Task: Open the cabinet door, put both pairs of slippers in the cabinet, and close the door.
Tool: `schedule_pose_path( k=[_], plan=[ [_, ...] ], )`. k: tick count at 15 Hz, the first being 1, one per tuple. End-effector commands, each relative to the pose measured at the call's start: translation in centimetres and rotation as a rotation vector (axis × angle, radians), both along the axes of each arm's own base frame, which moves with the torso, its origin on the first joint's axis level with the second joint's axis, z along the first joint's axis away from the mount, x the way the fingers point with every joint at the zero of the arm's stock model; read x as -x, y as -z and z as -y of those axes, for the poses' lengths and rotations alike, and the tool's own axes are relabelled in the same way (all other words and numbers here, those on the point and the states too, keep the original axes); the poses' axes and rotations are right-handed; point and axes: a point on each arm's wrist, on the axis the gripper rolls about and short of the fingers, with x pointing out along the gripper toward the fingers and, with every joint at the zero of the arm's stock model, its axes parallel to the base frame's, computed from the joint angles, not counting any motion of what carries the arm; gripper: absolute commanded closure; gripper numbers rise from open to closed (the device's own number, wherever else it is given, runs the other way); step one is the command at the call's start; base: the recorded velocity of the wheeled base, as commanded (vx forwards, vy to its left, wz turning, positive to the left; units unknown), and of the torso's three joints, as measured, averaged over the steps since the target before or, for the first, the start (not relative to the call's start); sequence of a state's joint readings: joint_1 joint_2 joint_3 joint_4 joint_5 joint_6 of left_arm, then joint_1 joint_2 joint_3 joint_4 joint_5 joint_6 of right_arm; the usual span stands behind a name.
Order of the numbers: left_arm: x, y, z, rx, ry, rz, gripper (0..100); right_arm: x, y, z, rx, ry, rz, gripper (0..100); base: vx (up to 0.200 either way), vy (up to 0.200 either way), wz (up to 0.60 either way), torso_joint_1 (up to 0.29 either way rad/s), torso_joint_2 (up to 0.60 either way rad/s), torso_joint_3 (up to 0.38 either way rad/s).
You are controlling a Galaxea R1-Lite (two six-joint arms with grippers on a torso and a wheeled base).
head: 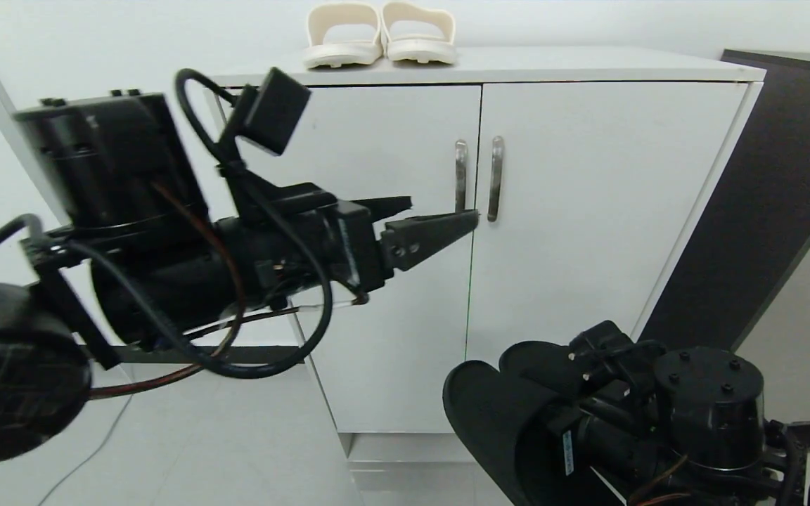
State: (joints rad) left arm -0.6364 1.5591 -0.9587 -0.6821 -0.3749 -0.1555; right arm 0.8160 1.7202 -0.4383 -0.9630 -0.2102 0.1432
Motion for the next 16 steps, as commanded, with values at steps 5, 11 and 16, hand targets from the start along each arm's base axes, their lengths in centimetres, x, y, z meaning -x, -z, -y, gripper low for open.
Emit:
schedule_pose_path(
  k=[5, 11, 16],
  plan=[
    [-4.5, -0.9, 6.6, -0.03, 0.194, -0.086, 0, -0.1, 0.1, -0.1, 0.003, -0.001, 0.0, 100, 0.0, 0.0, 0.0, 0.0, 0.0, 0.0],
    [-7.5, -1.1, 7.1, 0.01, 0.235, -0.144, 0, -0.1, -0.2, -0.3, -0.008, -0.029, 0.005, 100, 0.0, 0.0, 0.0, 0.0, 0.0, 0.0],
    [-8.0, -1.3, 6.6, 0.023, 0.156, -0.13, 0, 0.0, -0.2, -0.2, -0.008, -0.029, 0.005, 100, 0.0, 0.0, 0.0, 0.0, 0.0, 0.0]
  ],
)
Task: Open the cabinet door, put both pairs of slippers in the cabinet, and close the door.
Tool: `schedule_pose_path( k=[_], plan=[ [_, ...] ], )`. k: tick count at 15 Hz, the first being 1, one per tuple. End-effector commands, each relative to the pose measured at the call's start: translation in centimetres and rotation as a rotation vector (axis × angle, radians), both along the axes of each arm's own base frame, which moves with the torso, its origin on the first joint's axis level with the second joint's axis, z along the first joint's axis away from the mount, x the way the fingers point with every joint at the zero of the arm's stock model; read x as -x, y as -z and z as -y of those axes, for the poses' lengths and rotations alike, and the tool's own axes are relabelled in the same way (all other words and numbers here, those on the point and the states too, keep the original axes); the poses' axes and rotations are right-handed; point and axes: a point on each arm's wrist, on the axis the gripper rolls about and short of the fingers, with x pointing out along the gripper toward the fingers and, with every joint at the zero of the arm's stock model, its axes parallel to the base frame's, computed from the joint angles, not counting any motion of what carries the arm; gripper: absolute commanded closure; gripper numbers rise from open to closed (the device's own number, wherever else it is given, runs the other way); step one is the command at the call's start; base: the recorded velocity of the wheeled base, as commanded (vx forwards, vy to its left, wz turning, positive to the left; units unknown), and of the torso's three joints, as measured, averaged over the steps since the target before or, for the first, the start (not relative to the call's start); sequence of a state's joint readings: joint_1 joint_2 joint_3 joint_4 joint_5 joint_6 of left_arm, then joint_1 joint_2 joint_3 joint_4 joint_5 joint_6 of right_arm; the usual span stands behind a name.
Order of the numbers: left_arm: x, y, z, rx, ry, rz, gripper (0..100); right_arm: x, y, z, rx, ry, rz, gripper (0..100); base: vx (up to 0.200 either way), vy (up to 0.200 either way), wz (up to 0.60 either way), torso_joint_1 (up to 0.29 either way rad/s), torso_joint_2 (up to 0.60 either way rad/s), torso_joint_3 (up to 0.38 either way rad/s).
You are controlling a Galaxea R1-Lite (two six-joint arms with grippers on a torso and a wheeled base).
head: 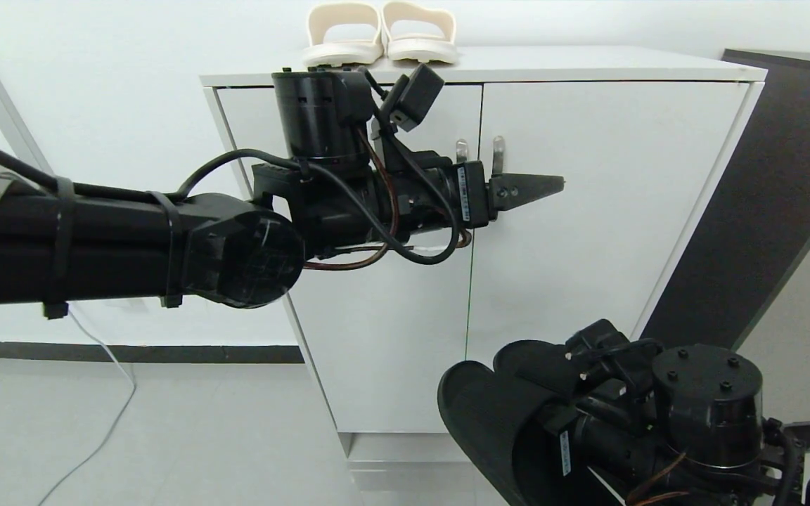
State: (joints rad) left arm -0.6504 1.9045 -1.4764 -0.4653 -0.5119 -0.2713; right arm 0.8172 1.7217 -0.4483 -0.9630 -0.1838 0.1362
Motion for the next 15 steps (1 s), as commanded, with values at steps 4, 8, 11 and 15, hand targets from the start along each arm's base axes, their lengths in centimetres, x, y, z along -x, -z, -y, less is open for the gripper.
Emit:
schedule_pose_path(
  k=[4, 8, 11, 15],
  plan=[
    [-0.6, -0.5, -0.1, 0.015, -0.066, 0.018, 0, 0.0, 0.0, 0.0, -0.001, 0.0, 0.0, 100, 0.0, 0.0, 0.0, 0.0, 0.0, 0.0],
    [-2.5, 0.1, 0.9, 0.016, -0.113, 0.027, 0, 0.1, 0.0, 0.1, 0.001, 0.001, 0.0, 100, 0.0, 0.0, 0.0, 0.0, 0.0, 0.0],
    [-3.8, 0.8, 1.5, 0.014, -0.135, 0.023, 0, 0.1, 0.1, 0.0, 0.002, 0.001, -0.002, 100, 0.0, 0.0, 0.0, 0.0, 0.0, 0.0],
    [-4.1, 1.3, 1.8, 0.009, -0.133, 0.017, 100, 0.0, 0.1, 0.1, 0.001, 0.003, -0.002, 100, 0.0, 0.0, 0.0, 0.0, 0.0, 0.0]
  ],
)
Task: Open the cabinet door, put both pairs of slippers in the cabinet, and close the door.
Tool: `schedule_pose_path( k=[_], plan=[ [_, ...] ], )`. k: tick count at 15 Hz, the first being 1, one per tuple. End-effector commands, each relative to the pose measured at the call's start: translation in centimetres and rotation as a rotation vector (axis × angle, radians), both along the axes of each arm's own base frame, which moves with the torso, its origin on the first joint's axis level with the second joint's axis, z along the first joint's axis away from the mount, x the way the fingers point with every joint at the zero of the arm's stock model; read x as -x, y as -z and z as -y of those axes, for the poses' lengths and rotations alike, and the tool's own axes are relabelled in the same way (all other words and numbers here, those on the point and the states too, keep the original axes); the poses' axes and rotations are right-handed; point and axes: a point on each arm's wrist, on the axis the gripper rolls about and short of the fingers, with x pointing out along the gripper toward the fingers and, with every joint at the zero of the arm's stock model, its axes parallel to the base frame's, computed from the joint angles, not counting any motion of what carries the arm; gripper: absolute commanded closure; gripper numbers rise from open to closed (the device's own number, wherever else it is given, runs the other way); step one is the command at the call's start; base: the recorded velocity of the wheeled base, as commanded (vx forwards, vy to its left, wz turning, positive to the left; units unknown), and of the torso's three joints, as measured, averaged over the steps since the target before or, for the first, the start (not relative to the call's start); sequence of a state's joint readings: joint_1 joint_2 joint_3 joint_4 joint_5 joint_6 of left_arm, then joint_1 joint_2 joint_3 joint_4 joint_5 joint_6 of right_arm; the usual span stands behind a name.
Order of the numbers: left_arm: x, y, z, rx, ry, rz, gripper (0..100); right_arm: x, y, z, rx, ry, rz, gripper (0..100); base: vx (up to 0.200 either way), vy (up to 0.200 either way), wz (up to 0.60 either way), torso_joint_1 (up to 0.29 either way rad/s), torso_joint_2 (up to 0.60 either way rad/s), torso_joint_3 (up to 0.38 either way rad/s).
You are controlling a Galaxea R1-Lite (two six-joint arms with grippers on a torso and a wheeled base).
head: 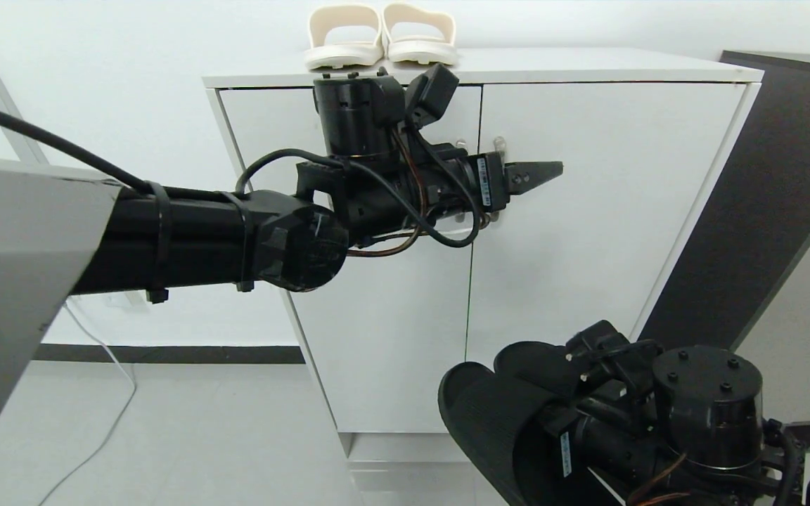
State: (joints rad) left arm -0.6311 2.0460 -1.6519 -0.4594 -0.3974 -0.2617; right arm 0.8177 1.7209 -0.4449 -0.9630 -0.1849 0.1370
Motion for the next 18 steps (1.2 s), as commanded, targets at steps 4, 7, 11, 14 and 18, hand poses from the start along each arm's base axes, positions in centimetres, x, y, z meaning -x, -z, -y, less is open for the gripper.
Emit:
schedule_pose_path(
  k=[4, 7, 11, 14, 18],
  plan=[
    [0.6, 0.1, -0.3, -0.008, 0.004, -0.012, 100, 0.3, 0.3, 0.2, 0.003, -0.039, -0.02, 100, 0.0, 0.0, 0.0, 0.0, 0.0, 0.0],
    [2.5, 0.4, -1.0, -0.024, 0.022, -0.031, 100, 1.5, 0.2, 1.1, -0.006, -0.139, -0.037, 100, 0.0, 0.0, 0.0, 0.0, 0.0, 0.0],
    [6.4, 0.5, -2.5, -0.012, 0.054, -0.013, 100, 2.2, 0.5, 1.6, 0.023, -0.202, -0.032, 100, 0.0, 0.0, 0.0, 0.0, 0.0, 0.0],
    [9.1, -0.1, -3.5, -0.004, 0.079, -0.006, 100, 2.4, 0.5, 1.4, 0.023, -0.214, -0.032, 100, 0.0, 0.0, 0.0, 0.0, 0.0, 0.0],
    [9.5, -0.5, -4.8, 0.004, 0.063, -0.006, 100, 3.2, 0.7, 1.0, 0.031, -0.25, -0.04, 100, 0.0, 0.0, 0.0, 0.0, 0.0, 0.0]
  ],
)
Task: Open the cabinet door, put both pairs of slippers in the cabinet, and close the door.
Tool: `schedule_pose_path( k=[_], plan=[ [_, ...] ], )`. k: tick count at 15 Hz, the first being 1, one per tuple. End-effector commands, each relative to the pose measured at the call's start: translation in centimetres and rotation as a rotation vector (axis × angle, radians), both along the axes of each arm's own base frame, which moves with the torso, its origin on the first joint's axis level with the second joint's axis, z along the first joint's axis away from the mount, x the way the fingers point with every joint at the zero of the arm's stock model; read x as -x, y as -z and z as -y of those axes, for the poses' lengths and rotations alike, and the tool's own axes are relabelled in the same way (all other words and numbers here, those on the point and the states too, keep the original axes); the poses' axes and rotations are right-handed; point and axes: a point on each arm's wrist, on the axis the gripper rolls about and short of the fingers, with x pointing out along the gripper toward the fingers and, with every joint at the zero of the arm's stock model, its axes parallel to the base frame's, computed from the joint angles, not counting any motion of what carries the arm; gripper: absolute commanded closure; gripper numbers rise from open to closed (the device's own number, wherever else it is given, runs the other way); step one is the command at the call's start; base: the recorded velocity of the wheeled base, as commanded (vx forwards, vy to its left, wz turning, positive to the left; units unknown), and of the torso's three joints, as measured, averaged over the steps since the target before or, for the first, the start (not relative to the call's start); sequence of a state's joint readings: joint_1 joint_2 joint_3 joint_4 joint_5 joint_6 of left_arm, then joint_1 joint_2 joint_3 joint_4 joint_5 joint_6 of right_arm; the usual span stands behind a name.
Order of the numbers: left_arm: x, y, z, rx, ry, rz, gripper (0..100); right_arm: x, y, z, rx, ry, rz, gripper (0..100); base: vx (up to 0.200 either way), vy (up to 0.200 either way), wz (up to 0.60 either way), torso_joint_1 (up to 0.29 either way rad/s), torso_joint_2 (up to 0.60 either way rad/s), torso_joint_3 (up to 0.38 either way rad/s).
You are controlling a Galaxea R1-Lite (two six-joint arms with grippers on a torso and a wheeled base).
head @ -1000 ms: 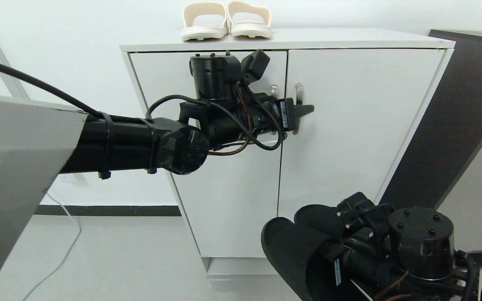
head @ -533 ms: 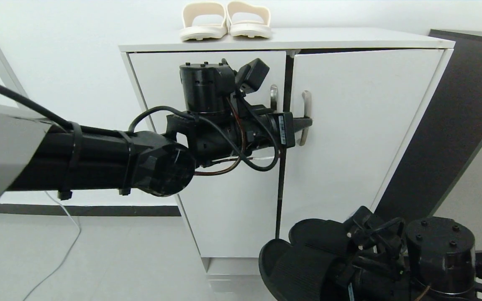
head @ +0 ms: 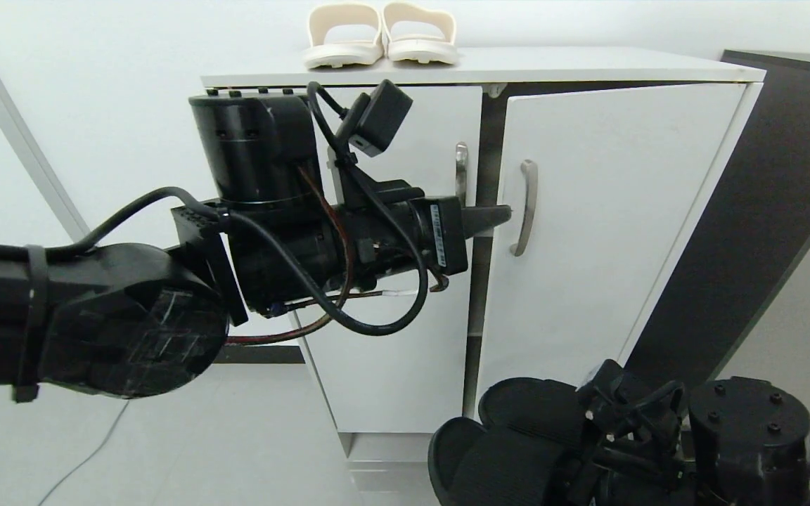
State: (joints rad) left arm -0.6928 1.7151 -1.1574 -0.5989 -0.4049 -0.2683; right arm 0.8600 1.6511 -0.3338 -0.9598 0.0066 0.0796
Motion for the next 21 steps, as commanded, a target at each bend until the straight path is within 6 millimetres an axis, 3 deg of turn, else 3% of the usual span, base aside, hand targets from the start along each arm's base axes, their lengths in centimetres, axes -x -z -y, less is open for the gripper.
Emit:
schedule_pose_path(
  k=[1, 5, 10, 18, 21],
  plan=[
    [-0.3, -0.9, -1.2, 0.022, -0.029, 0.012, 100, 0.5, 0.0, -0.1, 0.001, -0.018, -0.001, 100, 0.0, 0.0, 0.0, 0.0, 0.0, 0.0],
    [-3.9, -0.6, 0.0, 0.067, -0.06, -0.045, 100, 0.9, 0.1, -0.4, 0.004, -0.039, -0.003, 100, 0.0, 0.0, 0.0, 0.0, 0.0, 0.0],
    [-6.8, -0.1, 2.2, 0.061, -0.067, -0.051, 100, 0.9, 0.2, -0.5, 0.009, -0.04, -0.006, 100, 0.0, 0.0, 0.0, 0.0, 0.0, 0.0],
    [-7.2, -0.4, 2.7, 0.068, -0.065, -0.043, 100, 1.8, 0.8, -1.0, 0.03, -0.08, -0.021, 100, -0.025, 0.0, 0.0, 0.0, 0.0, 0.0],
    [-5.0, -0.7, 3.2, 0.067, -0.021, -0.035, 100, 2.0, 0.9, -1.1, 0.035, -0.091, -0.025, 100, -0.2, 0.0, 0.0, 0.004, 0.0, 0.002]
  ],
)
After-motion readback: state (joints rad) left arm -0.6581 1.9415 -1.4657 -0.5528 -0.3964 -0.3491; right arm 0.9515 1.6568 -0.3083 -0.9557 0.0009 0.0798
